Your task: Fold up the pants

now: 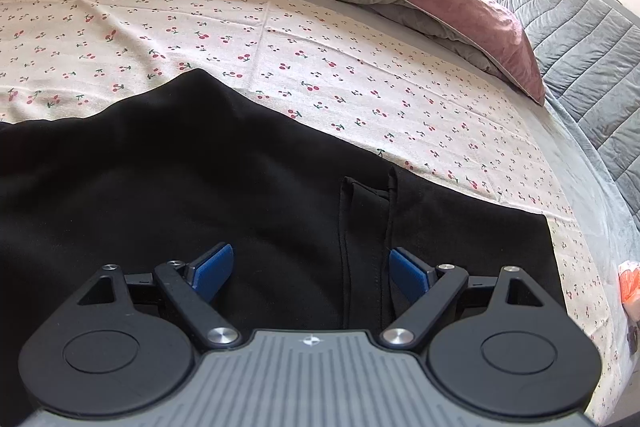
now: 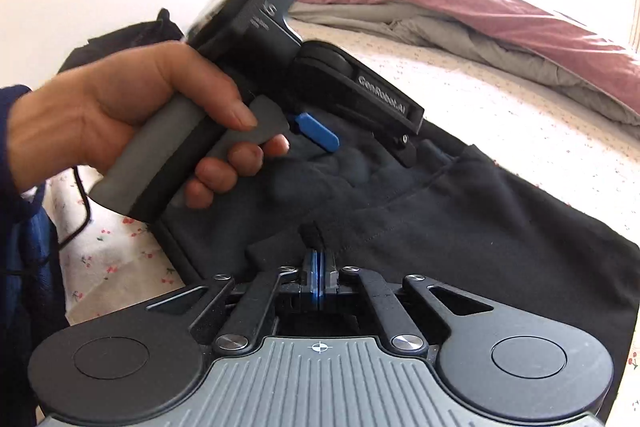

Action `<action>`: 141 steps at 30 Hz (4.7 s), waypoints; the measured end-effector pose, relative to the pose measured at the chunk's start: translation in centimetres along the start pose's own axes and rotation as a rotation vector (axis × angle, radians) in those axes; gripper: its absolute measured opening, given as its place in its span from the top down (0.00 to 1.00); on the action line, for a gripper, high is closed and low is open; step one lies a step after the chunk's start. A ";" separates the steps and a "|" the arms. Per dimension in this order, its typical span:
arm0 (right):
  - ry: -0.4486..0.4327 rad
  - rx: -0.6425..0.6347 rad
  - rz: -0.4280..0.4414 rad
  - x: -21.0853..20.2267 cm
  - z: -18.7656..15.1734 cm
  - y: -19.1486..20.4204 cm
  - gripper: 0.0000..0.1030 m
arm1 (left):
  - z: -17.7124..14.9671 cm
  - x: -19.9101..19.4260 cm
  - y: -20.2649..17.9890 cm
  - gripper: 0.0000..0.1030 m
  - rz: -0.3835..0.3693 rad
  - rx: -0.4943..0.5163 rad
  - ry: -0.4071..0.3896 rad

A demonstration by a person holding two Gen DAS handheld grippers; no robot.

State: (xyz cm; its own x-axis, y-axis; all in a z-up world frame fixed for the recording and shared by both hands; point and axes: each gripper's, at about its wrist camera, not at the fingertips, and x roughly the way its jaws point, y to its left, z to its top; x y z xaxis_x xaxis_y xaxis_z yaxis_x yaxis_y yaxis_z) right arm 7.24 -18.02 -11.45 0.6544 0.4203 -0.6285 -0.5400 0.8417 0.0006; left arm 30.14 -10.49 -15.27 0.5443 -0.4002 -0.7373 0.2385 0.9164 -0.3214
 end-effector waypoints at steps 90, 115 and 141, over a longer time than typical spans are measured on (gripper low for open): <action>-0.137 -0.061 -0.115 0.6 1.6 5.6 0.91 | -1.2 -2.2 -2.5 0.90 0.084 0.237 -0.064; -0.133 -0.169 -0.231 4.1 0.8 8.1 0.98 | -0.1 -3.4 -0.4 0.90 0.069 0.229 -0.087; -0.175 0.000 0.096 15.3 12.1 19.9 0.97 | 2.8 -12.2 20.2 0.90 0.337 0.250 -0.182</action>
State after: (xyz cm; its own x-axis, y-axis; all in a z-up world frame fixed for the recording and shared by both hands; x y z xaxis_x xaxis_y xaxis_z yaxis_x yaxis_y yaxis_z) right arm 12.93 9.23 -11.63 0.6820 0.5509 -0.4810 -0.6044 0.7949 0.0536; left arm 30.57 12.86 -11.11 0.7518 -0.0935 -0.6528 0.1981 0.9762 0.0882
